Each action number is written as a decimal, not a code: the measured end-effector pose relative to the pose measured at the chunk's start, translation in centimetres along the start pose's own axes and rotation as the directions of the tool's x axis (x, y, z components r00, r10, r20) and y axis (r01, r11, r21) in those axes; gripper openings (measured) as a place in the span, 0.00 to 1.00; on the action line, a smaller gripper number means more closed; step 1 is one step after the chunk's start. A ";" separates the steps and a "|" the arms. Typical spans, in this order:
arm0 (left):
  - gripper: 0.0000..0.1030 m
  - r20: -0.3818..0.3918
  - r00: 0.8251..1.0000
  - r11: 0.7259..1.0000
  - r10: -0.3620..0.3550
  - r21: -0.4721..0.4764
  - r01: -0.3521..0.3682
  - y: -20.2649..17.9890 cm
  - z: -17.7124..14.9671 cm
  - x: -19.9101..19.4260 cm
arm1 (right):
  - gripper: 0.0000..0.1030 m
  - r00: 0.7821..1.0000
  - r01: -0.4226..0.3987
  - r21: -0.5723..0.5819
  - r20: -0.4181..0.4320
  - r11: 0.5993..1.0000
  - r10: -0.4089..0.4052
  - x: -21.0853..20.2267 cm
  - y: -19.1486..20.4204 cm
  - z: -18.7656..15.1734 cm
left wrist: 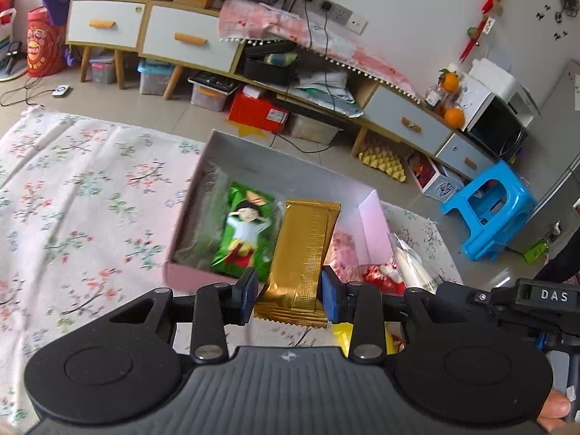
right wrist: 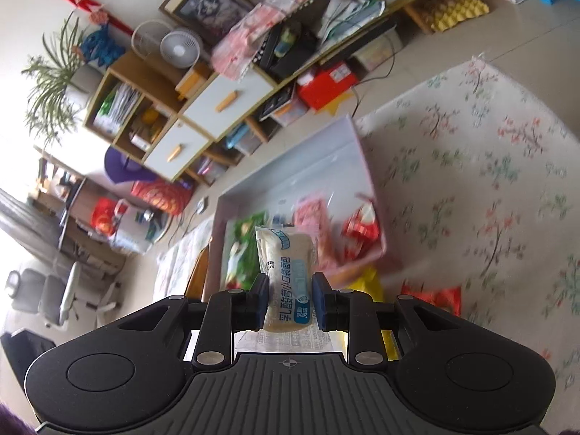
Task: Organize snacks
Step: 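Carry the gold bar and white milk bar over the pink box, then lower both bars into the box and open both tools, then move both tools to the wafer biscuit and yellow biscuit pack, then grasp the wafer biscuit with the left tool while the right tool grasps the yellow pack, then carry the wafer biscuit and yellow pack over the pink box, then open both tools to drop the wafer and yellow pack into the box, then withdraw both tools from the box toward the remaining loose snacks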
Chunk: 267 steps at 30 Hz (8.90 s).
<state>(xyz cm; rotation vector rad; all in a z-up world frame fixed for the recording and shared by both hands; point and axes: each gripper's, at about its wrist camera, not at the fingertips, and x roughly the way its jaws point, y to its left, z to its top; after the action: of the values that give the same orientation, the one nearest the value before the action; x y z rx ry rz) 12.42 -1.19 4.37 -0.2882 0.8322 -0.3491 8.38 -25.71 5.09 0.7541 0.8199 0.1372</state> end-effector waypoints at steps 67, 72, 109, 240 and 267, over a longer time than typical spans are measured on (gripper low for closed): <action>0.96 -0.078 0.985 0.979 0.155 0.145 -0.143 -1.1 -3.2 -5.4 | 0.83 0.978 0.204 -0.332 0.033 0.921 -0.204 -6.1 2.8 -3.6; 0.97 -0.099 0.984 0.984 0.149 0.112 -0.138 -0.8 -4.4 -5.6 | 0.83 0.975 0.190 -0.307 -0.053 0.933 -0.216 -5.3 1.7 -5.5; 0.64 -0.246 0.954 0.985 0.172 0.056 -0.163 2.8 -6.9 -0.8 | 0.69 0.976 0.215 -0.197 0.023 0.957 -0.215 -1.9 -0.6 -4.7; 0.41 -0.014 0.992 0.990 0.128 0.053 -0.127 1.5 5.1 6.2 | 0.50 0.983 0.158 -0.256 -0.048 0.954 -0.175 11.0 3.7 6.0; 0.57 0.011 0.993 0.992 0.119 0.049 -0.120 0.5 4.4 2.3 | 0.65 0.985 0.171 -0.318 0.036 0.933 -0.169 3.0 6.6 5.3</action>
<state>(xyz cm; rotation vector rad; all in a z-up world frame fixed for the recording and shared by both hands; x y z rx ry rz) 17.29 -1.16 5.49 -0.1922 0.8275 -0.2561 15.28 -22.60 9.90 0.3749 0.8271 0.1084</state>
